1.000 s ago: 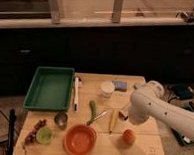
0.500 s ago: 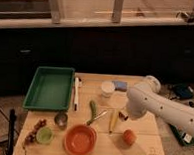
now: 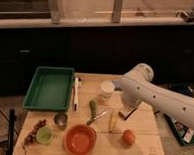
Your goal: Place apple in paper cup
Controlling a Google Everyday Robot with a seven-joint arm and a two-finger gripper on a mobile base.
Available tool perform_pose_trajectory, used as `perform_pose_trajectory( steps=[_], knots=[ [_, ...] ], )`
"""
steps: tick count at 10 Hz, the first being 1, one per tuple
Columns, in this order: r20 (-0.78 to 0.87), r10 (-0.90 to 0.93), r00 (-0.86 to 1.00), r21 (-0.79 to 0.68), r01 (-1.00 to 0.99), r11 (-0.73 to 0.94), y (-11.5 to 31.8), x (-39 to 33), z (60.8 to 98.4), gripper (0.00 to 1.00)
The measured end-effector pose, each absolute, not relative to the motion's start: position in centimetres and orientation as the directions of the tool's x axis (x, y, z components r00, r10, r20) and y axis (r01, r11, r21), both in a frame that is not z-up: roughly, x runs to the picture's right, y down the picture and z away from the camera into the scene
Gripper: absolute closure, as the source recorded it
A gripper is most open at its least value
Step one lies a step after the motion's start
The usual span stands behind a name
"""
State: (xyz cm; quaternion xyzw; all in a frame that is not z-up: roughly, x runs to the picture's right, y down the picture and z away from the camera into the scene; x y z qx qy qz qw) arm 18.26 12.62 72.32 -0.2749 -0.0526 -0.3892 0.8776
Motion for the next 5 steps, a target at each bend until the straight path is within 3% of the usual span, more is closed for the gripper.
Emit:
perform_pose_trajectory(
  steps=[2,3,5],
  knots=[
    [0.308,-0.671,0.675,-0.430,0.727,0.535,11.4,16.6,72.3,0.91],
    [0.315,-0.668,0.674,-0.428,0.729,0.534,11.0,15.8,72.0,0.85],
    [0.340,-0.657,0.673,-0.428,0.733,0.529,12.1,15.8,71.6,0.61]
  ],
)
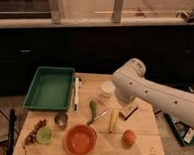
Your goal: Place apple in paper cup
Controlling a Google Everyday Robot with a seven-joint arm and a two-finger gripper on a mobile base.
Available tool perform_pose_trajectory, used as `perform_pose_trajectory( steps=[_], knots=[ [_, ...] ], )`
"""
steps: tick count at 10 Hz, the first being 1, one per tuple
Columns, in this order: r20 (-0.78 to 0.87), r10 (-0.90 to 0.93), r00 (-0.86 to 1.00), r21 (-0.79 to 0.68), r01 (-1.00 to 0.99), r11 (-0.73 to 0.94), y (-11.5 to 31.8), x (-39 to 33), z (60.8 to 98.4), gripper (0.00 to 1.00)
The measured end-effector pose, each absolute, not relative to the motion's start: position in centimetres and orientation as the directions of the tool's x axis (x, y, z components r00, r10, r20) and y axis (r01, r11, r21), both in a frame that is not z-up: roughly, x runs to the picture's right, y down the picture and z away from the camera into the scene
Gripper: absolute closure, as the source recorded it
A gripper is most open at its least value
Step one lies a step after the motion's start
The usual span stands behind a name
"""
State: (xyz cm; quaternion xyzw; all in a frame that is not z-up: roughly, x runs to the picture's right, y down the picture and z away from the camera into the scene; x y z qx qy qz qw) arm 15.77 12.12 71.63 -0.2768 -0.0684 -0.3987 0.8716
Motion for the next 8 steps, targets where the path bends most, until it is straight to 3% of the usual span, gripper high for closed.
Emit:
perform_pose_trajectory(
  steps=[2,4,8],
  knots=[
    [0.368,-0.638,0.676,-0.426,0.733,0.530,14.4,17.4,71.7,0.39],
    [0.380,-0.629,0.678,-0.427,0.732,0.531,15.5,17.9,71.7,0.24],
    [0.382,-0.611,0.693,-0.458,0.716,0.527,18.2,19.2,71.6,0.20]
  ],
)
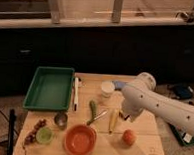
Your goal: Place apple in paper cup
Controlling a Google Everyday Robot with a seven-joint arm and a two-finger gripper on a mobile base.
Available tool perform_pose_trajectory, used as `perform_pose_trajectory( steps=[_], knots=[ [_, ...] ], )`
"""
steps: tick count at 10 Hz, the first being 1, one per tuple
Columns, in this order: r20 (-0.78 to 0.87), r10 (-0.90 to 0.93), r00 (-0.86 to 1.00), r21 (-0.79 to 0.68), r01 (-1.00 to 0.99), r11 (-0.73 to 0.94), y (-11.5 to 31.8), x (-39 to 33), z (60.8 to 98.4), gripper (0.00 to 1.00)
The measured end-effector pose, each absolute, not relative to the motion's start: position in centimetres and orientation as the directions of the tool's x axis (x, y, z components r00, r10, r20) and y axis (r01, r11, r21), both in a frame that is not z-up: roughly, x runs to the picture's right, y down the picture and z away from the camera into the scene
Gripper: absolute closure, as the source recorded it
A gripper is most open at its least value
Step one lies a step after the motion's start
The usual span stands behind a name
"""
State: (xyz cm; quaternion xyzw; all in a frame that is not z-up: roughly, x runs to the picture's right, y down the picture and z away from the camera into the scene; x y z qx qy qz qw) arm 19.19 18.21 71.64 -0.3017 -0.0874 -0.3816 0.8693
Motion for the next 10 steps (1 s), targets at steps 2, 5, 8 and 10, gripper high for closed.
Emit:
perform_pose_trajectory(
  steps=[2,5,8,10],
  knots=[
    [0.383,-0.598,0.704,-0.469,0.706,0.531,19.3,19.7,71.5,0.20],
    [0.395,-0.578,0.714,-0.481,0.697,0.533,21.2,20.0,71.6,0.20],
    [0.403,-0.561,0.723,-0.493,0.688,0.532,23.2,20.1,71.7,0.20],
    [0.409,-0.555,0.724,-0.510,0.686,0.520,24.5,20.2,72.2,0.20]
  ],
)
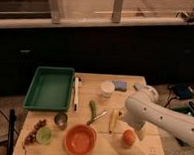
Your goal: Place apple in paper cup
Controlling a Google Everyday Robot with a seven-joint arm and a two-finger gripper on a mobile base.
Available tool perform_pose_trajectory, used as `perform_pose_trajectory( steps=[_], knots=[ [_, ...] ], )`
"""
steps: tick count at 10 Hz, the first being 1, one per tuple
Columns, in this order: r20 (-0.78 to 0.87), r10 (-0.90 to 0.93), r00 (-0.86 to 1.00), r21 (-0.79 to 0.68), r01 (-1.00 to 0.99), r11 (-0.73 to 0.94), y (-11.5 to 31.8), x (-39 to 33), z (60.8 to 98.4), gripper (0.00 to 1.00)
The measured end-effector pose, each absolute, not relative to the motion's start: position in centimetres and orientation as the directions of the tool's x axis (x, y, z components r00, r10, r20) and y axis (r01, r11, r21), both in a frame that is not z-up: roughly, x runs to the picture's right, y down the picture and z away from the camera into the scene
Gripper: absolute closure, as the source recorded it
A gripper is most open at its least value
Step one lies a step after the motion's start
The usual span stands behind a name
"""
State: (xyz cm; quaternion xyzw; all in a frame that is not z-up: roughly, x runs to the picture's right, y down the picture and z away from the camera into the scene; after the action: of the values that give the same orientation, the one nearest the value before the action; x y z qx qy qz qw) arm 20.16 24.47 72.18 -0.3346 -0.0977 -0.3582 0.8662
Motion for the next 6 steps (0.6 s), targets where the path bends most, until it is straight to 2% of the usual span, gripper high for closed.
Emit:
perform_pose_trajectory(
  steps=[6],
  knots=[
    [0.407,-0.557,0.724,-0.544,0.682,0.489,26.6,20.8,73.4,0.20]
  ],
)
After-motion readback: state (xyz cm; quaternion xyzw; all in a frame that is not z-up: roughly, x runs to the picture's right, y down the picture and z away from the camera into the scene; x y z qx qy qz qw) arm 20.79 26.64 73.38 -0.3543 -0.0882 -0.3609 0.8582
